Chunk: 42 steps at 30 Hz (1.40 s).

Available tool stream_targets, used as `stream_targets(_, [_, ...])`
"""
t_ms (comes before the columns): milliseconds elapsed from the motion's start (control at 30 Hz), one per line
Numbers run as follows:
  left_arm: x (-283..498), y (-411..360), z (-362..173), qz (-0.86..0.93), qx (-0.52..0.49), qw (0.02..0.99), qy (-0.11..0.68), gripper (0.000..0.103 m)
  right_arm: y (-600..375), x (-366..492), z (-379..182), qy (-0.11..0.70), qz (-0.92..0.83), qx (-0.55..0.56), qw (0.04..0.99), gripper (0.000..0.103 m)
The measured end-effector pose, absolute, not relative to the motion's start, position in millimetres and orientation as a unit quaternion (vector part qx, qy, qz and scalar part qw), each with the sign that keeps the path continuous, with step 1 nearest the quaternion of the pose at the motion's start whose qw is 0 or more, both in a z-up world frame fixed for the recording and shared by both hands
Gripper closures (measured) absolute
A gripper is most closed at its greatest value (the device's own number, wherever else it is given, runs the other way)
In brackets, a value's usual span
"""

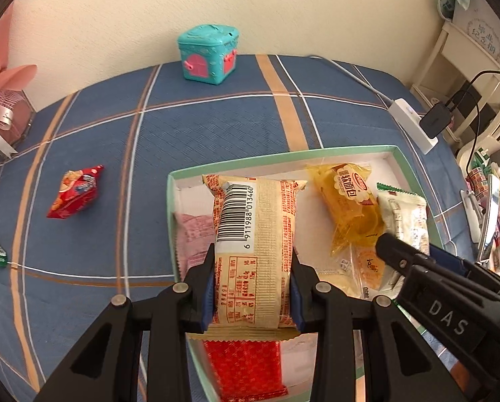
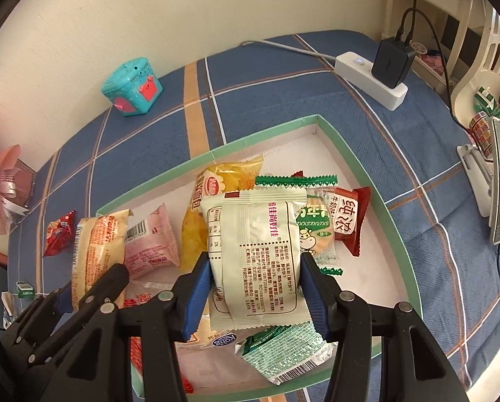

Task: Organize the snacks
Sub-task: 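Carry both packs over the tray and lower them inside, then open both grippers to release the packs into the tray, then move both grippers back toward the green biscuit pack and red pack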

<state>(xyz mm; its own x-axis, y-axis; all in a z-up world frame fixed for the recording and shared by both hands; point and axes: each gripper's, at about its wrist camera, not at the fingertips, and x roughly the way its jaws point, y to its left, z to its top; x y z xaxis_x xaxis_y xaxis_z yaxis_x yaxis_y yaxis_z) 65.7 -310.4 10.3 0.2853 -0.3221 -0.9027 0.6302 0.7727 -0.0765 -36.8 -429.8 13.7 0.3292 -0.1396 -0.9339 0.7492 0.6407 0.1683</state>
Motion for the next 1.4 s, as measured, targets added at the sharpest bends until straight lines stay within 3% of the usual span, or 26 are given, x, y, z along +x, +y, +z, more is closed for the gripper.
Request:
stream_targets(300, [65,-315,3,-0.304,0.155,0.781,0.524,0.066,-431,-38,6,0.506,-0.297,0.309,0.748,0.047])
stream_targets(533, [66,-312,10,-0.298,0.155,0.786,0.519,0.049,-433,-40,7,0.508,-0.310,0.304,0.744,0.032])
stream_targets(867, [65,-301,34,-0.299,0.142,0.792,0.513,0.039,-434,-44,18,0.504,-0.311,0.301,0.748,0.025])
stream_targets(1200, [78,-269,53,-0.251,0.125,0.815,0.507,0.037,-421,-44,42,0.486,-0.311,0.280,0.767,0.025])
stream_targets(1333, [89,-253,48,-0.204,0.133,0.822,0.515,0.033,-413,-38,41,0.488,-0.298,0.271,0.774,0.012])
stream_targets(1400, [94,-247,43,-0.188,0.138,0.823,0.518,0.032,-410,-34,38,0.492,-0.290,0.268,0.776,0.011])
